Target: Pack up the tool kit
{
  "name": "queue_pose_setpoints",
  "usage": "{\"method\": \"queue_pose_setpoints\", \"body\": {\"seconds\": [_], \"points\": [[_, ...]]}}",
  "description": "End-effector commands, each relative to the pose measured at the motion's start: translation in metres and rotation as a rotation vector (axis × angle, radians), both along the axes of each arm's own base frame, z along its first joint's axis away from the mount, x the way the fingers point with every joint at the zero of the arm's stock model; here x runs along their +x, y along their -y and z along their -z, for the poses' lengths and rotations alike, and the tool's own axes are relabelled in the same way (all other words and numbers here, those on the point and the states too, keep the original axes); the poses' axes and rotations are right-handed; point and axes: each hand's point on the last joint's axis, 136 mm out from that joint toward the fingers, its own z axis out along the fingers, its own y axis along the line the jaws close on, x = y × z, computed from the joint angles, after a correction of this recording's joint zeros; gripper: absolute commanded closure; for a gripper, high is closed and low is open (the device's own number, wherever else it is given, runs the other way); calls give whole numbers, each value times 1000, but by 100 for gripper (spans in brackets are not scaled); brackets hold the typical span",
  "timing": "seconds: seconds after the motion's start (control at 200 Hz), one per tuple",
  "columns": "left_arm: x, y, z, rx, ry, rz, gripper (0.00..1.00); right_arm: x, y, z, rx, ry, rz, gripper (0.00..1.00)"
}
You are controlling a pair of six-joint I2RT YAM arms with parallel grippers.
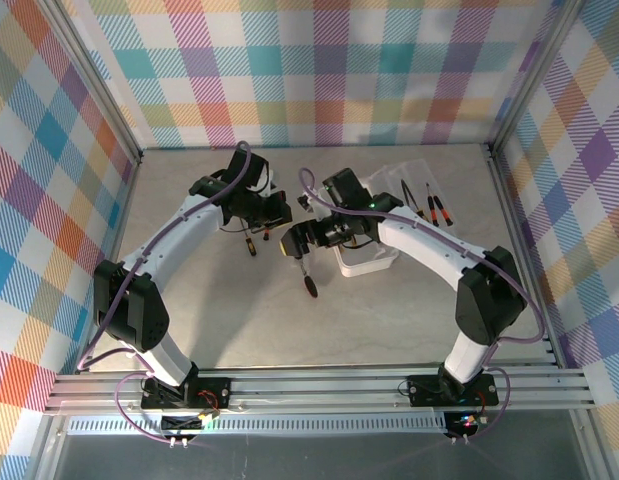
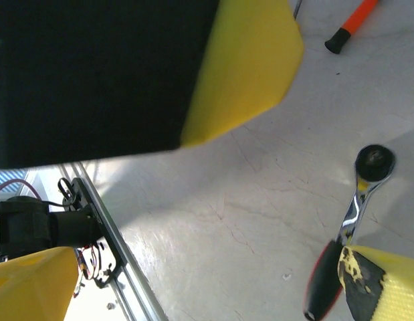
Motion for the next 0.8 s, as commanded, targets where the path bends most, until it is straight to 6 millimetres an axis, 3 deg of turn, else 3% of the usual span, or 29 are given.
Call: {"method": "queue_pose_setpoints", "body": {"seconds": [0.0,0.085,0.19,0.385,0.625,0.795], "points": [[-2,7,-20,-36,37,8,100,1,-7,7,6,-25,-2,1],[-1,-2,-5,29,21,-10,100,3,-1,4,-20,8,7,1],[-3,-18,31,164,-44,-27,100,3,10,-3,-75,53,2,0],[-9,-12,75,231,-122,-17,100,0,39,-11,-217,137,5,1],[-12,13,109,260,-182,21,43,2,95,-23,-396,241,65,1],[-15,19,135,322,-230,25,27,5,135,-37,-402,259,147,1]]}}
